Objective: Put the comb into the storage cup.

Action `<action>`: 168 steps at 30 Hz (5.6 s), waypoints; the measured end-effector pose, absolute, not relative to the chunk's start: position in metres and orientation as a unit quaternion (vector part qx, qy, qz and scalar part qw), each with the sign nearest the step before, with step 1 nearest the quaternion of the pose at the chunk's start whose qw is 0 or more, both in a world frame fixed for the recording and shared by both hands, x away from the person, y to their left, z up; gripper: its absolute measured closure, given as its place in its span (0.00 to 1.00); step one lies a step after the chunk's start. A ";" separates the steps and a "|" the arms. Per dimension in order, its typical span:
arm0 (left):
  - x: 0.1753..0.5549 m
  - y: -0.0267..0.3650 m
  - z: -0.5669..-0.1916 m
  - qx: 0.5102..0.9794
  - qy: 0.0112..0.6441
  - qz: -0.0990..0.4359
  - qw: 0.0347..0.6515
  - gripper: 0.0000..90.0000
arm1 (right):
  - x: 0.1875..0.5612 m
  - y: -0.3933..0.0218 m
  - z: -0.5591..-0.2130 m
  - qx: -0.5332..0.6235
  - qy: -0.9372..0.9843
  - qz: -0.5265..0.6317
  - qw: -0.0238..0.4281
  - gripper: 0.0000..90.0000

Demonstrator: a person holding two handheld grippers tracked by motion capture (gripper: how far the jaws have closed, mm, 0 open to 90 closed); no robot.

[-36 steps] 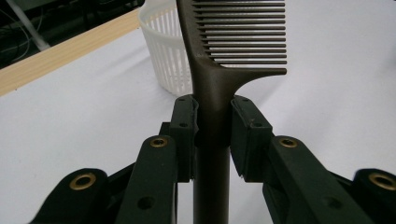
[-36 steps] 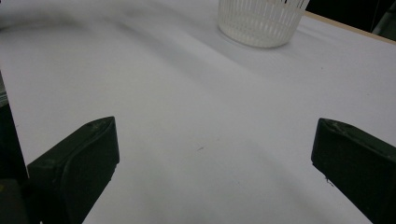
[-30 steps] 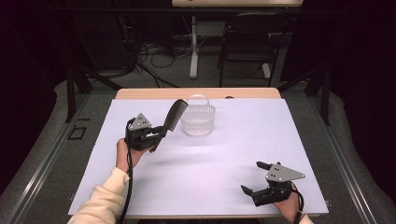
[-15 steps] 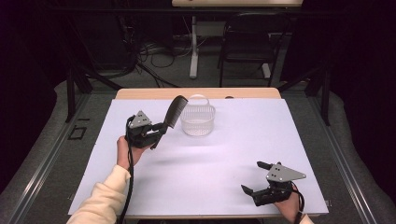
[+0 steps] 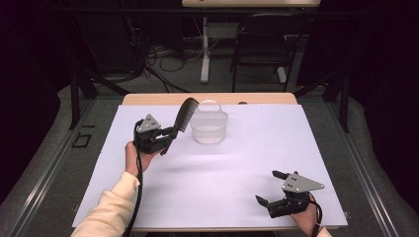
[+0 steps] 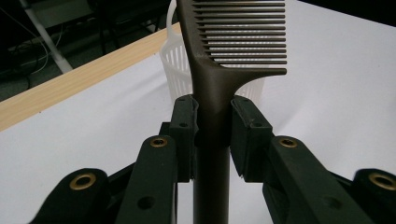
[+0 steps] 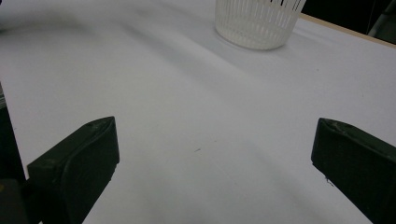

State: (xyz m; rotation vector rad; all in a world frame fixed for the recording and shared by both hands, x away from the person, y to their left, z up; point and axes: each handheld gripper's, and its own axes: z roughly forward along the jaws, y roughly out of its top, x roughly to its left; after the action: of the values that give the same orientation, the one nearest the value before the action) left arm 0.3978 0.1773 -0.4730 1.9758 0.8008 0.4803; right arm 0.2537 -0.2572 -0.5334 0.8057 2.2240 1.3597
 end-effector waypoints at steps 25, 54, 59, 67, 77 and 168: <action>0.409 0.169 -0.472 0.782 0.334 0.201 0.486 0.81 | 0.253 -0.257 -0.533 0.285 0.800 0.488 0.203 0.01; 0.424 0.164 -0.462 0.769 0.341 0.206 0.500 0.80 | 0.254 -0.257 -0.534 0.287 0.799 0.489 0.201 0.01; 0.427 0.163 -0.461 0.770 0.343 0.207 0.498 0.81 | 0.253 -0.258 -0.533 0.289 0.799 0.488 0.201 0.01; 0.431 0.160 -0.457 0.774 0.340 0.207 0.493 0.80 | 0.254 -0.257 -0.534 0.289 0.799 0.488 0.201 0.01; 0.436 0.155 -0.452 0.782 0.335 0.207 0.483 0.81 | 0.253 -0.258 -0.533 0.289 0.799 0.488 0.201 0.01; 0.468 0.109 -0.424 0.771 0.335 0.227 0.491 0.80 | 0.254 -0.258 -0.534 0.290 0.798 0.488 0.202 0.01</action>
State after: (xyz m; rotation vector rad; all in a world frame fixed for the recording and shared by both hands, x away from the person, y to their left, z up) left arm 0.4683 0.1091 -0.4243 1.8726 0.8130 0.5512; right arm 0.2539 -0.2582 -0.5337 0.8105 2.2289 1.3636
